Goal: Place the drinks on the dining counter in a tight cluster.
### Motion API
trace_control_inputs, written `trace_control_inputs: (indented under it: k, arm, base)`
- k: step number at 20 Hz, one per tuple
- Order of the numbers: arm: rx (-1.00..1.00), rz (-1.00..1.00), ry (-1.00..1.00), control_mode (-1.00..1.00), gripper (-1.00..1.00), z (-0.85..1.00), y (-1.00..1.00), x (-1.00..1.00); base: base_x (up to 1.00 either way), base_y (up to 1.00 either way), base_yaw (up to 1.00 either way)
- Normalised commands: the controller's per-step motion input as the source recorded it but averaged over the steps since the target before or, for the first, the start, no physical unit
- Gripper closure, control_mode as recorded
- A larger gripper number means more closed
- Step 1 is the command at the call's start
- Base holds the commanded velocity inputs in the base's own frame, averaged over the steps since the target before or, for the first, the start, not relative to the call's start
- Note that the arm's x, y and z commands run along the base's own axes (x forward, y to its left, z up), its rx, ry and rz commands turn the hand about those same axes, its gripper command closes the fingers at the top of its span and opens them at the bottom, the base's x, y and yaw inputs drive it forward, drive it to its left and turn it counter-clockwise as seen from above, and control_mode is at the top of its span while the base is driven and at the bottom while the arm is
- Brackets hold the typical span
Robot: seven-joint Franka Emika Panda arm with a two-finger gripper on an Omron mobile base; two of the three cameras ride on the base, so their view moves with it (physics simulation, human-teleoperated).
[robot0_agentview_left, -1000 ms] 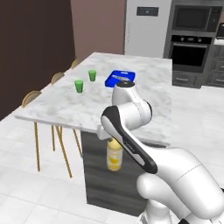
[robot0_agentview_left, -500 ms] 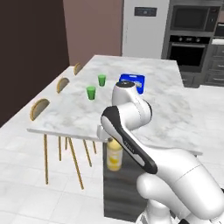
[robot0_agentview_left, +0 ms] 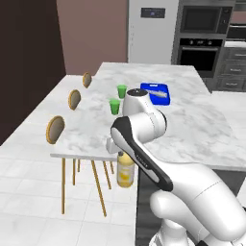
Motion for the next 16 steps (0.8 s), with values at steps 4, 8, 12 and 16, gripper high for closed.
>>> trace_control_inputs:
  k: [4,8,12,16]
  arm:
    - [0.0,0.0,0.0,1.0,1.0,0.0,0.0,0.0]
    - [0.0,0.0,0.0,1.0,1.0,0.0,0.0,0.0]
    - [0.0,0.0,0.0,1.0,1.0,0.0,0.0,0.0]
    - [0.0,0.0,0.0,1.0,1.0,0.0,0.0,0.0]
  base:
    - [0.29,0.61,-0.28]
    - [0.31,0.57,-0.3]
    - [0.24,0.6,-0.29]
    - [0.18,0.66,-0.24]
